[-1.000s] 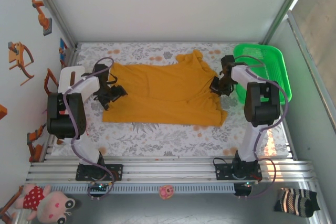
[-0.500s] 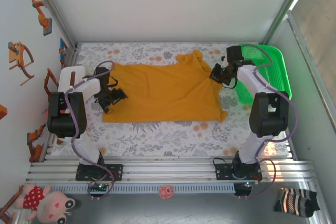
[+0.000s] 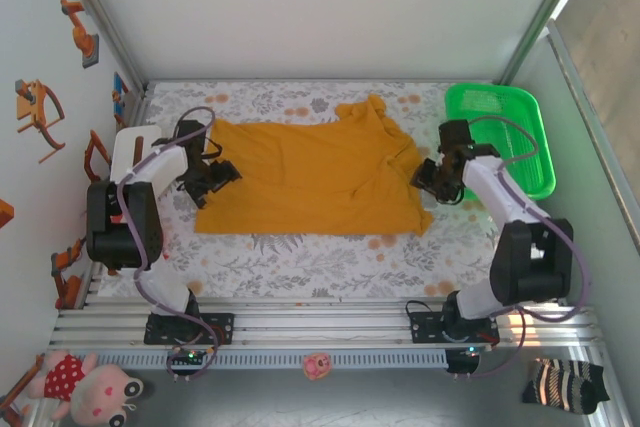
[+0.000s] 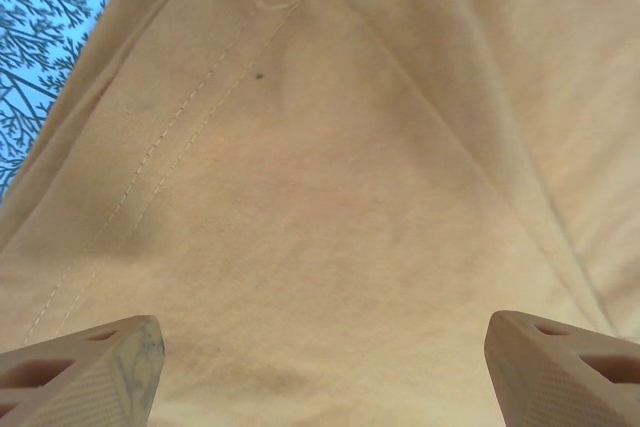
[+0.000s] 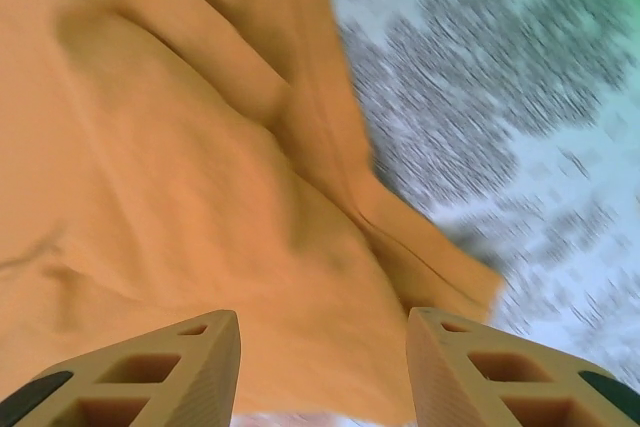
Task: Fold the inside-out t-shirt
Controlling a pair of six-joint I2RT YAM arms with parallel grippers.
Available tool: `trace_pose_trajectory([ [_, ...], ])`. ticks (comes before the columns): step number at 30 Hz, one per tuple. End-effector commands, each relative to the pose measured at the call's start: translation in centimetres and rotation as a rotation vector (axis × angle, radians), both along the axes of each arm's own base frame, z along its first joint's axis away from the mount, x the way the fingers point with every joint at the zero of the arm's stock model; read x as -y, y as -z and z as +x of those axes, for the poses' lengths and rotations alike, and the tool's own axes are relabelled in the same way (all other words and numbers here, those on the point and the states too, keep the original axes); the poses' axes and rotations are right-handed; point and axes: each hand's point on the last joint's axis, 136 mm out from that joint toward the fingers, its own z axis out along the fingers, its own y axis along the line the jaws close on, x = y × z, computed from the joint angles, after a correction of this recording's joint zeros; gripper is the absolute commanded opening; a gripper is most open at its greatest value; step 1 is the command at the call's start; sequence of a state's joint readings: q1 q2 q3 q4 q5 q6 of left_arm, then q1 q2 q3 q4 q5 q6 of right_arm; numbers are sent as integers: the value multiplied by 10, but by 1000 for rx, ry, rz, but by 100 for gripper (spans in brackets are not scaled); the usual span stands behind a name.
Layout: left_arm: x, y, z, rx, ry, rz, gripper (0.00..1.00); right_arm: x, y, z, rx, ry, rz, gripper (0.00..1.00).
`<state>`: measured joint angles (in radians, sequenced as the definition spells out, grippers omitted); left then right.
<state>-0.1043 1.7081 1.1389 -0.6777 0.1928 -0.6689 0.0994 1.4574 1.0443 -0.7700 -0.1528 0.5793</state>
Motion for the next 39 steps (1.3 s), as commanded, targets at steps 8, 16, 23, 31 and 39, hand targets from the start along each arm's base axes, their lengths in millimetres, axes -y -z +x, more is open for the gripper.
trace_pose_trajectory([
  [8,-2,4,-34,-51,7,-3,84,20,51,-58,-165,105,-64,44],
  [16,-7,29,-40,-99,3,22,83,21,73,-44,-187,128,-77,35],
  [23,-12,48,-50,-157,-41,4,84,32,83,-59,-214,163,-105,0],
  [31,-28,56,-66,-187,-125,-5,84,56,66,-98,-202,249,-131,0],
  [39,-29,41,-68,-152,-128,-5,84,51,59,-98,-192,247,-89,20],
])
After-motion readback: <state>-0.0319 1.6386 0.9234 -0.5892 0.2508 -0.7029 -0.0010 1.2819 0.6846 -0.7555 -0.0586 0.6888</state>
